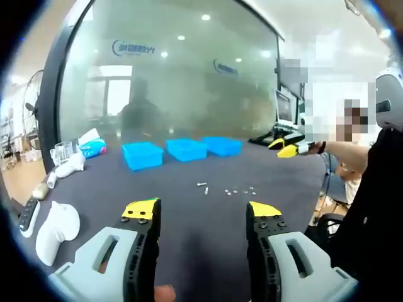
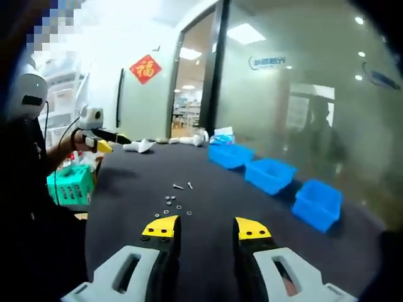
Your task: Sort the screws, nuts, and washers into the corresponding bins
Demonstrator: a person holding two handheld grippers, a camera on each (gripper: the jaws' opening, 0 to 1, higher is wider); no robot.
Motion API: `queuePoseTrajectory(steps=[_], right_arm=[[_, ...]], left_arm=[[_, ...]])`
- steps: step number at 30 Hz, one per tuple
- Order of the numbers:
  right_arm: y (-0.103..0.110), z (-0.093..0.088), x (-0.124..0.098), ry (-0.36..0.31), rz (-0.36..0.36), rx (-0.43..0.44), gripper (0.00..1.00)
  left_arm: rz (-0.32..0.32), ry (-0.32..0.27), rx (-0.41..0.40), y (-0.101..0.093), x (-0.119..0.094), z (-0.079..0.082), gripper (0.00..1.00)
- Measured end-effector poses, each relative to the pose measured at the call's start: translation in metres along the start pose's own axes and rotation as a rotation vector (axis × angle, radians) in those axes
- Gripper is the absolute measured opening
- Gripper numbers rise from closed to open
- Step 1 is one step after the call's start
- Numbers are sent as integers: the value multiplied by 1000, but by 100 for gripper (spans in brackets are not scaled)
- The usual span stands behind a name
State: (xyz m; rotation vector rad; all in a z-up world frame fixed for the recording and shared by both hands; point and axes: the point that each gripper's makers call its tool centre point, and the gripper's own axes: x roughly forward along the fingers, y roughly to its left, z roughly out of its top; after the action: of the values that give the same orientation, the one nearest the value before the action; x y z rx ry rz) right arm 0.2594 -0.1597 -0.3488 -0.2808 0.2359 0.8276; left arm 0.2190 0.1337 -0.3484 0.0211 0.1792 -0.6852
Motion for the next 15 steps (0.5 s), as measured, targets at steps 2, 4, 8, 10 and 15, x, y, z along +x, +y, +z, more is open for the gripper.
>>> queuePoseTrajectory(steps=[2,4,8,10,15], right_arm=[[2,4,10,21,27,-17,28],[5,6,21,52,58,-39,28],[10,11,48,107,124,-77,27],[14,12,60,142,159,-110,27],[19,18,87,185,213,-159,26]], left_arm=[[-1,1,-2,0,0,-1,52],[-2,3,-7,0,1,-3,52],[-8,3,-13,-1,2,-4,52],[-11,3,-15,-1,3,-4,52],[-18,4,-17,-3,6,-4,52]])
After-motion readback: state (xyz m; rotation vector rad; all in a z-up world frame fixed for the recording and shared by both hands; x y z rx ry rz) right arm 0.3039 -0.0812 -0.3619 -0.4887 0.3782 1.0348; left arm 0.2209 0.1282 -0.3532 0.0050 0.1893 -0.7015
